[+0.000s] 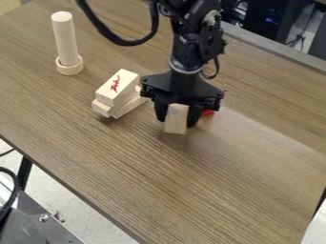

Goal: Put the rectangular block on top of the other block

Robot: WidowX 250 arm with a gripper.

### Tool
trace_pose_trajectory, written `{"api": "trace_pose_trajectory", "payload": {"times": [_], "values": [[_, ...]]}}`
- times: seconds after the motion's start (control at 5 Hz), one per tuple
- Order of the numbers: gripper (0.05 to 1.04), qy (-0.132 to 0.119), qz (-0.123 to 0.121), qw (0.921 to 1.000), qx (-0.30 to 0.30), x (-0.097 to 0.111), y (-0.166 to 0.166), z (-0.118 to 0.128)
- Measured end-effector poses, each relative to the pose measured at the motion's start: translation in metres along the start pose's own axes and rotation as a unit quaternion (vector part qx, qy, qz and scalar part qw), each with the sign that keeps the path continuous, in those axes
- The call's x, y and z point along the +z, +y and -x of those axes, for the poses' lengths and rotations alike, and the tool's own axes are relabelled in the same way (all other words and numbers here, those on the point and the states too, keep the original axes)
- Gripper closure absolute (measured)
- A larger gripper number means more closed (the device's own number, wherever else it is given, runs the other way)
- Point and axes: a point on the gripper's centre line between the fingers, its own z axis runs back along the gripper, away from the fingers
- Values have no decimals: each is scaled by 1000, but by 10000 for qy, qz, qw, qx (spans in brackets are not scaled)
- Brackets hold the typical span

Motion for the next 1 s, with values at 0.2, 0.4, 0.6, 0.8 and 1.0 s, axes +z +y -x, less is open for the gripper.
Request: {"api": "trace_pose_trajectory", "payload": {"times": [0.2, 0.4, 0.6, 0.8, 1.0], "values": [[521, 23, -70, 10000, -15, 2, 2, 1], [521, -185, 80, 9998, -11, 31, -3, -14], [521, -269, 258, 9991, -188, 64, -14, -34], [521, -177, 365, 9982, -435, 73, -22, -49], [521, -48, 139, 9985, -523, 52, -19, -61]]}}
